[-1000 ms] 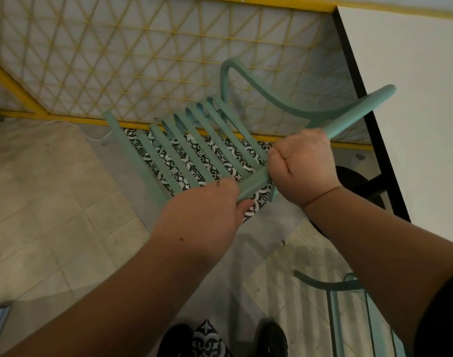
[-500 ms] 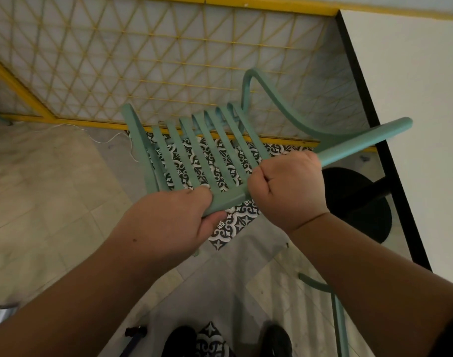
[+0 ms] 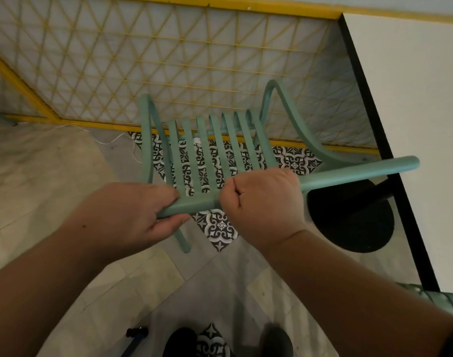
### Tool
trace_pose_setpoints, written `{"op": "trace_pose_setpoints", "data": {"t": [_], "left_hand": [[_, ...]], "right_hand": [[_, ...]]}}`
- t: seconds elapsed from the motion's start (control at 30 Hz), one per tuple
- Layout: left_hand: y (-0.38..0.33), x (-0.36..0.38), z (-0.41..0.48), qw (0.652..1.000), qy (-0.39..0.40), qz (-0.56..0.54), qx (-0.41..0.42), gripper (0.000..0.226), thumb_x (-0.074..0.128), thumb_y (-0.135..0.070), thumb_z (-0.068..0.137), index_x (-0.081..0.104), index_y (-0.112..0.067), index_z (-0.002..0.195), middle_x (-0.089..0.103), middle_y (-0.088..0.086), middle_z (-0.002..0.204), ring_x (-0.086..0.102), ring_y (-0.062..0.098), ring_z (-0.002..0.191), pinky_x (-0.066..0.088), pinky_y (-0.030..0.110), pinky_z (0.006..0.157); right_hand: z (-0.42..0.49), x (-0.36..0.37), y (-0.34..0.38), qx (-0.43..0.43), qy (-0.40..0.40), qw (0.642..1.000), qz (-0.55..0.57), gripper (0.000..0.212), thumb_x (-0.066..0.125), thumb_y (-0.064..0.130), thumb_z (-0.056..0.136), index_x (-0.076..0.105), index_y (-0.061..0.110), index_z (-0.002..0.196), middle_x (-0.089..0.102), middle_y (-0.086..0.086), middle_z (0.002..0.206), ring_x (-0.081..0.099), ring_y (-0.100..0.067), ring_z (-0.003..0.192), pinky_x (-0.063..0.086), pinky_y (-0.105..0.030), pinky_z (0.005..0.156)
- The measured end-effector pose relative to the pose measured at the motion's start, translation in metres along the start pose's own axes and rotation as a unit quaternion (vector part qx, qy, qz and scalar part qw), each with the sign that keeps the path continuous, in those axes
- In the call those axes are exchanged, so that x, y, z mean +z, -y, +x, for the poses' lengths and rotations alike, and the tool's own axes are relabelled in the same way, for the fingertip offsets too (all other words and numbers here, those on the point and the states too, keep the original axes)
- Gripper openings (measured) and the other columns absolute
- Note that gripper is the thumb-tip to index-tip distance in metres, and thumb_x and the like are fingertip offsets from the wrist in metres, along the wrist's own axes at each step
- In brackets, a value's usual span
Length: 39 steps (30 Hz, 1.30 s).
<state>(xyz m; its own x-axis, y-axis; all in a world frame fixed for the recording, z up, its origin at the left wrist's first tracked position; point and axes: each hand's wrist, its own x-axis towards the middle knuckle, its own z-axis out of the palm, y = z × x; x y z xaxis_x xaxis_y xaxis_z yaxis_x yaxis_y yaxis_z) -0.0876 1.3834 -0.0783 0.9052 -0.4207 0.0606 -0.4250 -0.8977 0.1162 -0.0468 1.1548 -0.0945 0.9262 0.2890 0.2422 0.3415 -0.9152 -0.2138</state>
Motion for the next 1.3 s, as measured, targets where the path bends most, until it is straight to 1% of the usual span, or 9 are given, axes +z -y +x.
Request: {"op": "trace_pose_setpoints", "data": {"t": [0.13, 0.2, 0.33, 0.77, 0.9, 1.0, 1.1, 1.17, 1.3], "left_hand": [[0.021, -0.001, -0.002, 0.999, -0.014, -0.018, 0.024, 0.053, 0.021, -0.073, 0.094, 0.056, -0.034, 0.085, 0.052, -0.014, 0.060, 0.053, 0.009, 0.048, 0.031, 0.020, 0.042], [0.029, 0.000, -0.003, 0.999, -0.019, -0.026, 0.035, 0.058, 0.018, -0.072, 0.096, 0.057, -0.032, 0.084, 0.054, -0.012, 0.059, 0.055, 0.011, 0.049, 0.038, 0.023, 0.042], [0.045, -0.001, -0.002, 0.998, -0.024, -0.026, 0.051, 0.060, 0.020, -0.071, 0.097, 0.060, -0.028, 0.082, 0.053, -0.010, 0.058, 0.056, 0.013, 0.049, 0.046, 0.030, 0.043], [0.076, -0.003, 0.004, 0.997, -0.019, -0.016, 0.068, 0.065, 0.019, -0.072, 0.095, 0.060, -0.026, 0.076, 0.052, -0.010, 0.059, 0.055, 0.017, 0.051, 0.048, 0.033, 0.046], [0.078, 0.001, 0.004, 0.999, -0.009, -0.010, 0.048, 0.064, 0.017, -0.075, 0.093, 0.055, -0.027, 0.076, 0.052, -0.009, 0.060, 0.056, 0.021, 0.053, 0.049, 0.036, 0.049], [0.075, 0.000, 0.006, 1.000, -0.004, -0.009, 0.025, 0.059, 0.016, -0.076, 0.092, 0.048, -0.031, 0.074, 0.050, -0.008, 0.059, 0.055, 0.024, 0.053, 0.050, 0.038, 0.051], [0.067, -0.002, 0.006, 0.999, 0.016, -0.033, -0.030, 0.066, 0.013, -0.082, 0.089, 0.049, -0.031, 0.069, 0.050, -0.007, 0.057, 0.053, 0.021, 0.052, 0.051, 0.040, 0.055], [0.056, -0.005, 0.006, 0.995, 0.023, -0.029, -0.090, 0.072, 0.012, -0.085, 0.086, 0.052, -0.030, 0.064, 0.053, -0.003, 0.055, 0.054, 0.021, 0.053, 0.052, 0.041, 0.057], [0.016, -0.009, 0.022, 0.984, 0.042, -0.023, -0.169, 0.072, 0.020, -0.078, 0.090, 0.065, -0.024, 0.077, 0.058, 0.002, 0.061, 0.055, 0.022, 0.059, 0.046, 0.036, 0.059]], "right_hand": [[0.004, 0.002, 0.012, -0.003, -0.003, 1.000, -0.011, 0.051, 0.031, 0.042, 0.098, 0.036, 0.024, 0.050, 0.034, 0.009, 0.044, 0.033, -0.010, 0.043, 0.038, -0.033, 0.064], [0.006, 0.002, 0.015, -0.003, 0.017, 1.000, -0.012, 0.052, 0.028, 0.044, 0.098, 0.036, 0.023, 0.051, 0.036, 0.009, 0.046, 0.032, -0.010, 0.045, 0.035, -0.034, 0.065], [0.010, 0.002, 0.024, -0.010, 0.051, 0.999, -0.011, 0.053, 0.024, 0.046, 0.100, 0.033, 0.023, 0.054, 0.039, 0.008, 0.049, 0.033, -0.012, 0.049, 0.032, -0.035, 0.067], [0.018, 0.002, 0.037, -0.038, 0.082, 0.996, -0.005, 0.055, 0.021, 0.051, 0.105, 0.041, 0.024, 0.061, 0.047, 0.006, 0.056, 0.039, -0.013, 0.052, 0.034, -0.036, 0.067], [0.012, -0.013, 0.025, -0.054, 0.123, 0.989, 0.058, 0.050, 0.026, 0.054, 0.104, 0.058, 0.027, 0.076, 0.054, 0.009, 0.062, 0.050, -0.009, 0.058, 0.047, -0.036, 0.077], [0.005, -0.032, -0.007, -0.017, 0.147, 0.985, 0.084, 0.046, 0.033, 0.055, 0.103, 0.065, 0.028, 0.084, 0.061, 0.007, 0.063, 0.058, -0.010, 0.056, 0.053, -0.032, 0.069], [0.001, -0.050, -0.058, 0.040, 0.138, 0.989, 0.040, 0.050, 0.032, 0.056, 0.103, 0.066, 0.026, 0.081, 0.062, 0.004, 0.066, 0.060, -0.015, 0.060, 0.044, -0.030, 0.058], [-0.002, -0.056, -0.089, 0.055, 0.122, 0.991, 0.006, 0.055, 0.030, 0.059, 0.103, 0.065, 0.023, 0.078, 0.061, 0.002, 0.068, 0.060, -0.021, 0.066, 0.037, -0.032, 0.058], [-0.003, -0.062, -0.122, 0.076, 0.121, 0.989, -0.025, 0.071, 0.024, 0.072, 0.096, 0.070, 0.020, 0.083, 0.063, -0.001, 0.067, 0.060, -0.024, 0.068, 0.048, -0.036, 0.061]]}}
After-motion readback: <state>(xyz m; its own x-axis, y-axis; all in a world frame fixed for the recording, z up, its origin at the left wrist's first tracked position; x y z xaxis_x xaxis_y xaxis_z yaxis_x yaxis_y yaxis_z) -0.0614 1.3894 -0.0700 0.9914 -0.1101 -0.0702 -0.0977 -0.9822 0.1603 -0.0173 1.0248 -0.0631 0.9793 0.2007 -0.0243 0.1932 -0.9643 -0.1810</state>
